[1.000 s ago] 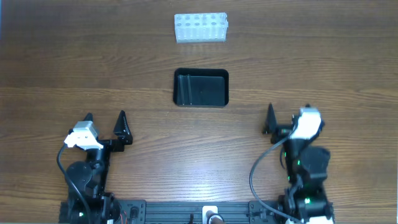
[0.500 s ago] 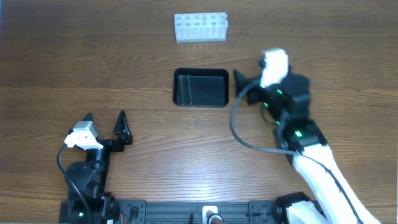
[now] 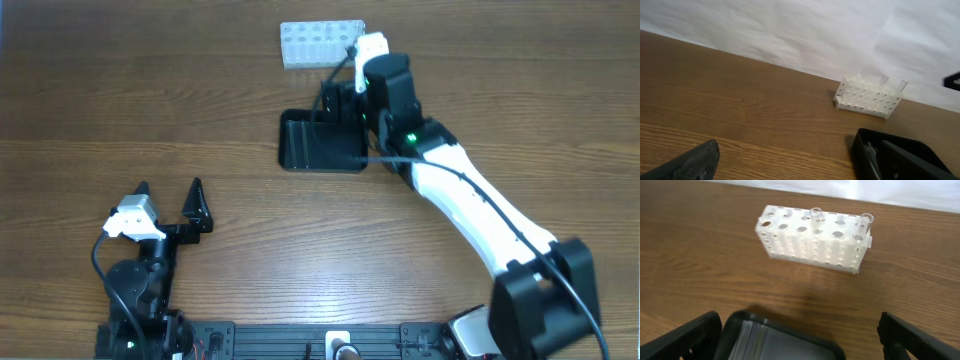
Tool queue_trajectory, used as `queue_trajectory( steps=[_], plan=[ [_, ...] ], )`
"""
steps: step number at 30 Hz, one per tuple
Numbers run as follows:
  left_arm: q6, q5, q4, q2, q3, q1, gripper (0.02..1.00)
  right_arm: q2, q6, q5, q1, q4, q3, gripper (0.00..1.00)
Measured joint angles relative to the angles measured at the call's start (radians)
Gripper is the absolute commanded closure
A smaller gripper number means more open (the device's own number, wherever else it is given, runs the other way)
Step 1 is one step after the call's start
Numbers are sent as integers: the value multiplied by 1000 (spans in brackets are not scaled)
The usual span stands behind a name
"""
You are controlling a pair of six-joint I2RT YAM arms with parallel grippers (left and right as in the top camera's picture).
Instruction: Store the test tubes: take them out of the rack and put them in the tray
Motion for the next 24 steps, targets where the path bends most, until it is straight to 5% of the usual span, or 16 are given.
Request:
queue_trajectory(
  steps=[24],
  plan=[
    [0, 0, 0, 0, 0, 0, 18, 502, 36, 90, 11, -47, 531, 58]
  ],
)
